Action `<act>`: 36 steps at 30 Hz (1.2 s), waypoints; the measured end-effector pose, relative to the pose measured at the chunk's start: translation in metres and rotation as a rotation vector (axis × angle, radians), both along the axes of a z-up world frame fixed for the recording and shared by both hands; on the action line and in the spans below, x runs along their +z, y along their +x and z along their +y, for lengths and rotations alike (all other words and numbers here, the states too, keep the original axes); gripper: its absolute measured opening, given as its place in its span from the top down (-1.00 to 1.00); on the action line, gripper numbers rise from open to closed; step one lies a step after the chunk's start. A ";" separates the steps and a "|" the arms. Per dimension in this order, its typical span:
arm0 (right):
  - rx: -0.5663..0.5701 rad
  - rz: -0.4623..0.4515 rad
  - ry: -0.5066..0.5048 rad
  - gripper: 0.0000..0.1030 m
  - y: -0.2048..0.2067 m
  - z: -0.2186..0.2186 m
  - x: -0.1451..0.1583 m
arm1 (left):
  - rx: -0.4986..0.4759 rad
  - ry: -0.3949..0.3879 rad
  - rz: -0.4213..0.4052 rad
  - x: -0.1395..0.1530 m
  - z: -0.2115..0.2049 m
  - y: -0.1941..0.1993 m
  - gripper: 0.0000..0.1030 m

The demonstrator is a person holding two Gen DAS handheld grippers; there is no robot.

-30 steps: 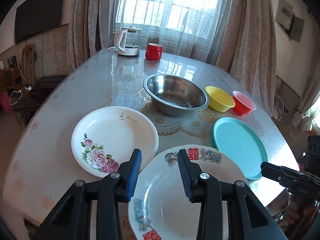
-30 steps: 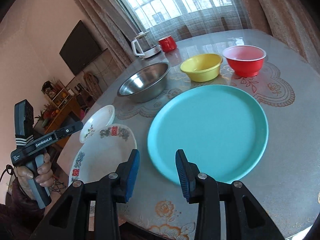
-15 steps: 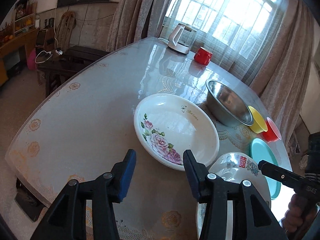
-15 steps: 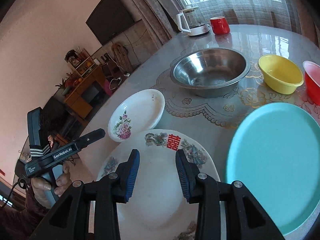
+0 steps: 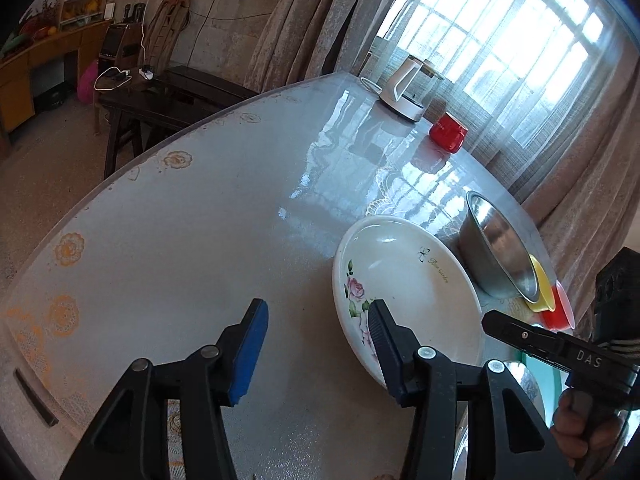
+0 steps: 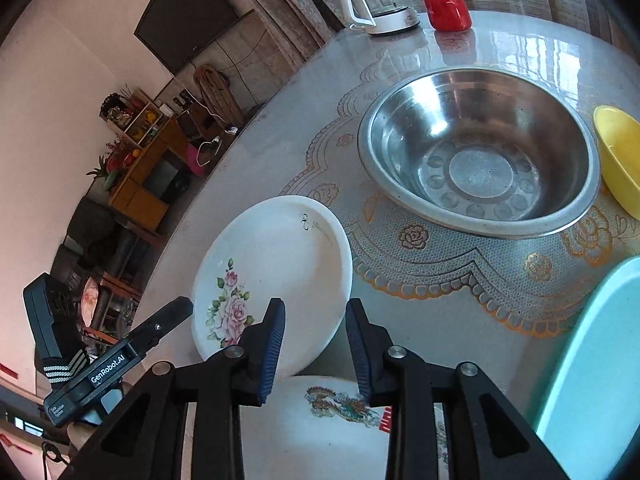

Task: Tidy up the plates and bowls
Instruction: 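Grasp the white rose-pattern plate rim with the right gripper and lift, then lower the rose-pattern plate onto the teal plate and open the right gripper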

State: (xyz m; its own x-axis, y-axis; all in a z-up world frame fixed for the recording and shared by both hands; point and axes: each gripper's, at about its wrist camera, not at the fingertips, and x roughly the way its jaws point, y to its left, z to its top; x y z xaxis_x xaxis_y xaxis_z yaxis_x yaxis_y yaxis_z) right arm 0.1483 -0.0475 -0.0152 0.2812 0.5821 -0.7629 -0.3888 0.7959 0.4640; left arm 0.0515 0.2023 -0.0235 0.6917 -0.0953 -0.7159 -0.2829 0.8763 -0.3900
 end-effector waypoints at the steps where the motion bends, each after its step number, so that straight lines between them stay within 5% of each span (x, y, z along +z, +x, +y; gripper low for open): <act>1: -0.009 0.001 -0.014 0.48 0.001 0.002 -0.002 | -0.004 0.011 -0.010 0.001 -0.001 0.001 -0.01; 12: -0.016 0.043 -0.046 0.72 0.011 0.007 -0.017 | -0.105 0.032 0.020 -0.012 -0.016 0.031 0.60; 24: -0.035 -0.031 -0.045 0.73 0.006 0.007 0.001 | -0.117 0.095 0.006 0.003 -0.028 0.037 0.59; 36: -0.094 -0.094 0.060 0.73 -0.024 -0.047 0.030 | -0.219 0.141 -0.109 0.050 -0.067 0.016 0.59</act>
State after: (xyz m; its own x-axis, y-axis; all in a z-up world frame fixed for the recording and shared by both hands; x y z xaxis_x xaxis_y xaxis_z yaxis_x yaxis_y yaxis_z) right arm 0.1239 -0.0945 0.0149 0.4050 0.5935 -0.6955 -0.3579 0.8029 0.4767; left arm 0.0673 0.1358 0.0262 0.7391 -0.1559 -0.6553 -0.0441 0.9595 -0.2781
